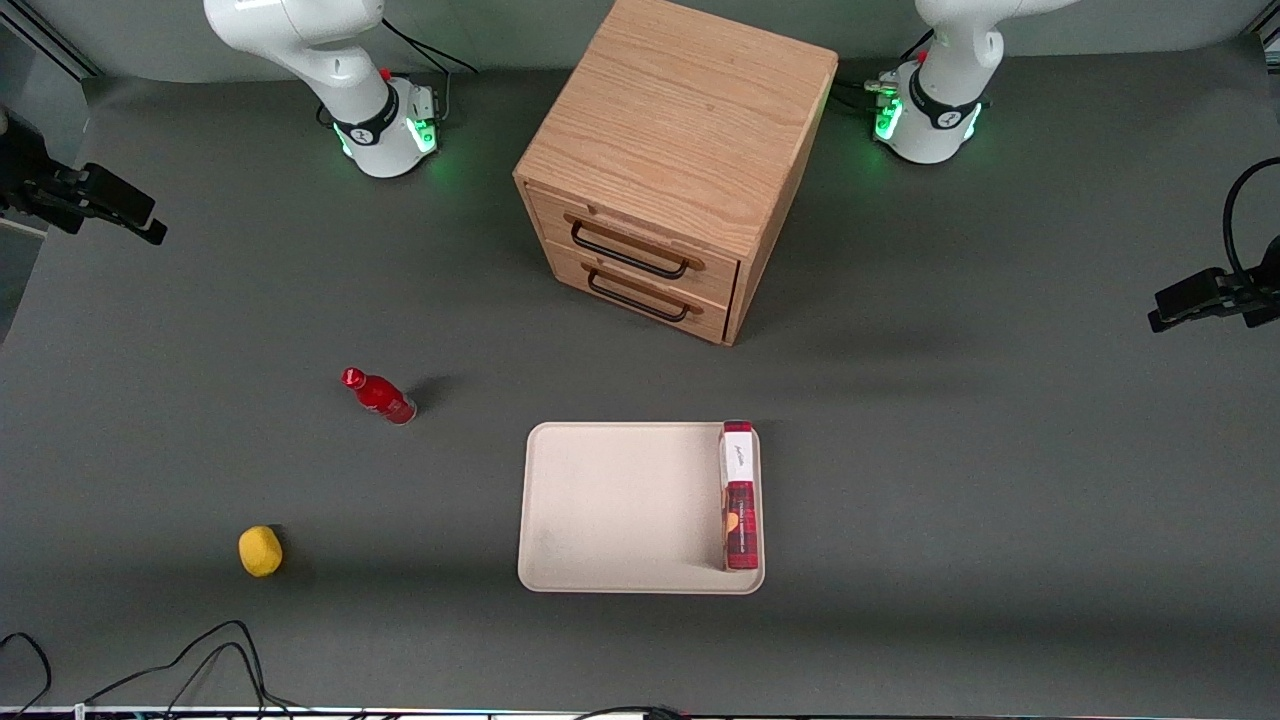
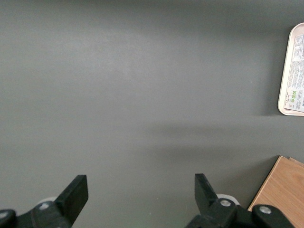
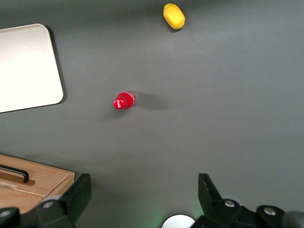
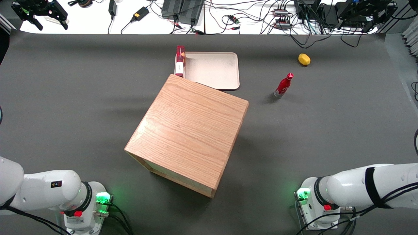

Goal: Open upper drawer

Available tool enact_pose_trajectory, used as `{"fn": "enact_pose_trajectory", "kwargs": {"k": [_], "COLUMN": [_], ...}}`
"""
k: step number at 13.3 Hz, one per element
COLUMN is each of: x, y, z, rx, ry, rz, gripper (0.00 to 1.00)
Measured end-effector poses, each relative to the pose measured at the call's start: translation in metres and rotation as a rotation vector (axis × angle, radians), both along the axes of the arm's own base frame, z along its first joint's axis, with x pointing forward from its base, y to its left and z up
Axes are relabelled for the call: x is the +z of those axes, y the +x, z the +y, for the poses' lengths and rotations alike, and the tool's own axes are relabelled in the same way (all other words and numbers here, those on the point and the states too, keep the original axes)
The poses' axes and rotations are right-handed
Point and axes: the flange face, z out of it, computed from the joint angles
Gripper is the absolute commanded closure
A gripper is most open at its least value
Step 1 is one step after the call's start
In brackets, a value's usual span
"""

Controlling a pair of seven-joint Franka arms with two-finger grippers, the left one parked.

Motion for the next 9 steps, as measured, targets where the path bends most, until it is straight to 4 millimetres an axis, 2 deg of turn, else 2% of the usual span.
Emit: {"fn": "enact_pose_trajectory", "kwargs": {"k": [7,9], "x": [-0.001,0.001], "y": [-0.002,-0.005], "z": [0.002,0.015], "rx": [0.002,0.121], "ry": [0.0,0.035], "rz": [0.023,0.033], "gripper": [0.0,0.0]}}
